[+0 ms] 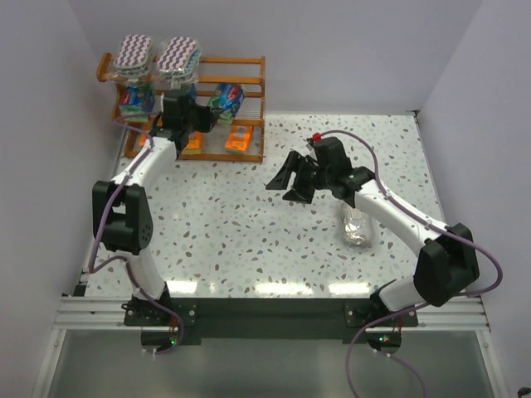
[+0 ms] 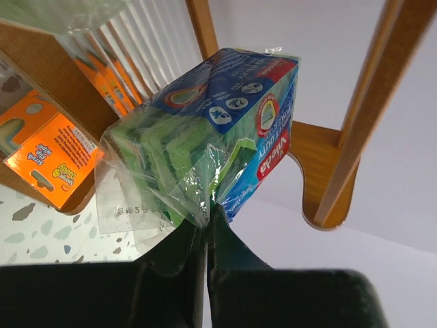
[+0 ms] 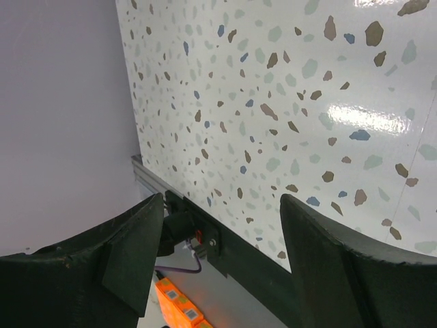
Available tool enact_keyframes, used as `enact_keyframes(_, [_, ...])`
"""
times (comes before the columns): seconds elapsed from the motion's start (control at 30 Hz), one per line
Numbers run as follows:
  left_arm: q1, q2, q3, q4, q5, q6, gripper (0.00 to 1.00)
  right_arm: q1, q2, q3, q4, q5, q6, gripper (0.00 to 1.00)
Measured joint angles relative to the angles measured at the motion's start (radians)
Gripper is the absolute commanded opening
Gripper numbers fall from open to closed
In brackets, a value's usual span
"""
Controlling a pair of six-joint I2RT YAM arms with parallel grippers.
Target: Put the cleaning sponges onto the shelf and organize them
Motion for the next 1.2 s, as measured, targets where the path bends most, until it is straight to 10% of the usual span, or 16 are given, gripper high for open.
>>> enact_keyframes(0.57, [-0.073, 0.087, 0.051, 0.111, -0.087, -0.069, 0.6, -0.024, -0.045, -0.023, -0.014, 0.019, -0.016, 0.78])
enact_keyframes(1.2, [-0.074, -0.016, -0.121, 0.21, -0.017, -0.032, 0.7, -0.056, -0.066, 0.034, -0.325, 0.391, -0.168, 0.86])
